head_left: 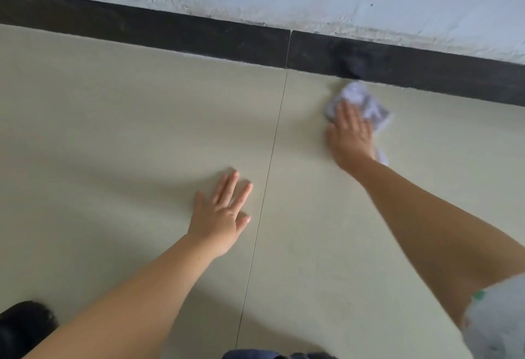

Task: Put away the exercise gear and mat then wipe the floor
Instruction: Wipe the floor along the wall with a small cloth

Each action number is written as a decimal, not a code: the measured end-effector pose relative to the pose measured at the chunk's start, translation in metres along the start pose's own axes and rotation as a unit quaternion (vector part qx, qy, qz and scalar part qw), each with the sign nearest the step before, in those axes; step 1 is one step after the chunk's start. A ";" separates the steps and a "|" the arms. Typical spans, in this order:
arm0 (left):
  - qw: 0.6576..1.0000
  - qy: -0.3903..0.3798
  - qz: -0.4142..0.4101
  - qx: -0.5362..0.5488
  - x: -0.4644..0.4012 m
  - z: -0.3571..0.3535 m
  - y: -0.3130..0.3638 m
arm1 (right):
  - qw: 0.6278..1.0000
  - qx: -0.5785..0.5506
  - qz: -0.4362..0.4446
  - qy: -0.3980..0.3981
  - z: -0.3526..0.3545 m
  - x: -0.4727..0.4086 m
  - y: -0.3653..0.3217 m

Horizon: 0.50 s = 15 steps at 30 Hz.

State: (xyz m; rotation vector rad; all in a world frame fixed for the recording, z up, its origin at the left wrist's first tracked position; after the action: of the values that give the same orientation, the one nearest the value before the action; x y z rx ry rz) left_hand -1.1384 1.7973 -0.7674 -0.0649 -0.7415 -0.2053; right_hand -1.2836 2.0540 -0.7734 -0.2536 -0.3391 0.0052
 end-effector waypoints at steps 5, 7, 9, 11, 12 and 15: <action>1.000 -0.010 -0.002 0.015 0.001 -0.005 -0.001 | 0.985 -0.037 -0.168 0.032 0.019 0.038 0.111; 1.000 -0.012 0.000 0.023 0.001 -0.004 -0.002 | 0.963 -0.060 -0.251 0.073 0.016 0.038 0.105; 0.999 -0.019 0.002 0.026 0.001 -0.003 -0.001 | 0.969 -0.053 -0.228 0.078 0.010 0.029 0.064; 0.999 -0.024 0.003 0.030 0.001 -0.001 0.001 | 0.997 -0.005 -0.066 0.037 -0.011 0.023 -0.002; 0.999 -0.027 0.005 0.030 0.001 0.000 0.001 | 1.000 0.023 0.021 0.003 -0.025 0.027 -0.038; 0.999 -0.029 0.005 0.027 0.000 0.001 0.002 | 0.976 0.071 0.193 -0.071 -0.050 0.051 -0.098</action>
State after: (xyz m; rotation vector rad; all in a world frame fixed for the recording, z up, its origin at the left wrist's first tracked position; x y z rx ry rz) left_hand -1.1387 1.7994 -0.7663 -0.0223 -0.8031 -0.1741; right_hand -1.2230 1.9498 -0.7780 -0.1739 -0.4262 0.4307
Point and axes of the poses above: each hand's wrist, its own x-axis away from the middle knuckle, its own z-axis out of the back of the hand, y = z × x, the point moved 4 cm from there along -x, towards the middle knuckle, and after that the axes turned 1 degree about x, right-handed, at the moved point
